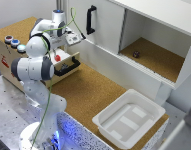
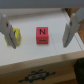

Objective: Move to the drawer and place the pink object

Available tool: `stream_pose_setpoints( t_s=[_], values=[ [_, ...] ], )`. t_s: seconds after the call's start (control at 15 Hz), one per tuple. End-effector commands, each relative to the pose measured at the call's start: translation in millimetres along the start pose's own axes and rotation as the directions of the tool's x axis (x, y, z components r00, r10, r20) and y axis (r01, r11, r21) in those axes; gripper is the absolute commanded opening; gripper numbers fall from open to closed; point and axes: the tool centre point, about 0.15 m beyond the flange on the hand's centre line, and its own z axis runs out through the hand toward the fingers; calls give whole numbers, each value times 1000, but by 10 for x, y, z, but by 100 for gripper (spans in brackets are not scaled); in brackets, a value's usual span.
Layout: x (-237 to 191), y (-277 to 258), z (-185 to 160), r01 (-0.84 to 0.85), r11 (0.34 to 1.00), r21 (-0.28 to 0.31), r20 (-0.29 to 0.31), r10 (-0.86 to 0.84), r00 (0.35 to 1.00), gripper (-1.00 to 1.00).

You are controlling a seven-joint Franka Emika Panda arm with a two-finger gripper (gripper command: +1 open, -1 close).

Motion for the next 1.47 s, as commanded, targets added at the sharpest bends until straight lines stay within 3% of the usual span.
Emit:
stream_pose_setpoints(
  t_s=[0.0, 0.07, 0.27, 0.47, 0.6, 0.87, 1.27, 1.4],
  values=[
    [-341, 78, -75, -61, 996, -61, -44, 59, 997, 100],
    [-409, 125, -125, -96, 992, -78, -34, 93, 995, 100],
    [-619, 255, -123, -195, 980, -41, -1, 195, 981, 100],
    [-890, 447, 0, -373, 927, 46, 60, 371, 927, 100],
    [-1055, 610, 215, -524, 848, 76, 102, 516, 850, 100],
    [-1339, 802, 562, -735, 674, 72, 129, 725, 677, 100],
    [-1556, 950, 922, -927, 368, 76, 163, 912, 376, 100],
    [-1533, 896, 920, -947, 305, 96, 140, 938, 317, 100]
  ],
)
